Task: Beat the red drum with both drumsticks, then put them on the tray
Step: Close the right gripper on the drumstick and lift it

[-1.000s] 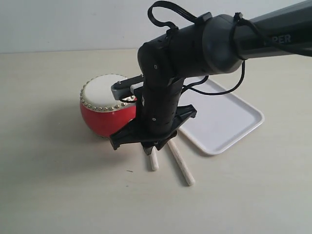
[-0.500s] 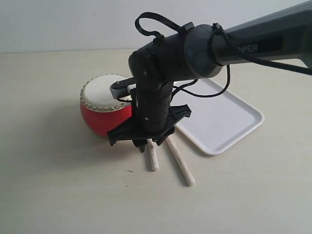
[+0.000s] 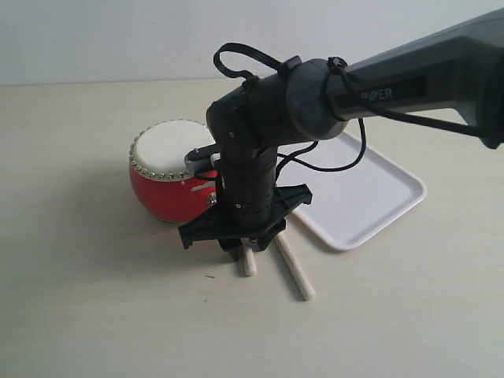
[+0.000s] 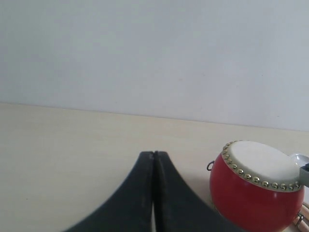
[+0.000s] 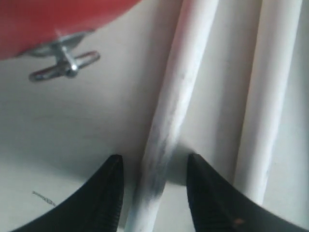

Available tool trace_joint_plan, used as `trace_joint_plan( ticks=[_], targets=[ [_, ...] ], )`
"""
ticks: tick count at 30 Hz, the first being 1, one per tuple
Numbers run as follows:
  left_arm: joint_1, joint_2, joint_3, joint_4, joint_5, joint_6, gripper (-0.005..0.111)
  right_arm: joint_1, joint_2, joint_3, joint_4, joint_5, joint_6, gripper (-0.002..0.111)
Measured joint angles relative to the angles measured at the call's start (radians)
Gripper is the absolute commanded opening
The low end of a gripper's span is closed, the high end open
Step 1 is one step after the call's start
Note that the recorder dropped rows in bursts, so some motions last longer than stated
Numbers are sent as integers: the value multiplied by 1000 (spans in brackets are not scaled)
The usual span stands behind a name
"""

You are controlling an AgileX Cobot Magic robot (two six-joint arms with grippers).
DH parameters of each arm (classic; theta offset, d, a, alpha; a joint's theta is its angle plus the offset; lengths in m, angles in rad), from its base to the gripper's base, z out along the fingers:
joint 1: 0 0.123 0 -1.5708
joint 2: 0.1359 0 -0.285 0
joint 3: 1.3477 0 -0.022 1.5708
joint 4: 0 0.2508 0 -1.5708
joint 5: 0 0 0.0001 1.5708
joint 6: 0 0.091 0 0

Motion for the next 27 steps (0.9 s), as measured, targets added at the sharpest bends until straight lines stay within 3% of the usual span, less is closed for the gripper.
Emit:
trace_joint_plan(
  ticks=[6,12,27],
  targets=[
    [0,0,0,0,0,0,0,0,4,-2,0,0,9,40],
    [0,0,0,0,0,0,0,0,4,-2,-2,7,13,22],
    [0,0,0,0,0,0,0,0,2,-4,-2,36,36,3]
  ],
)
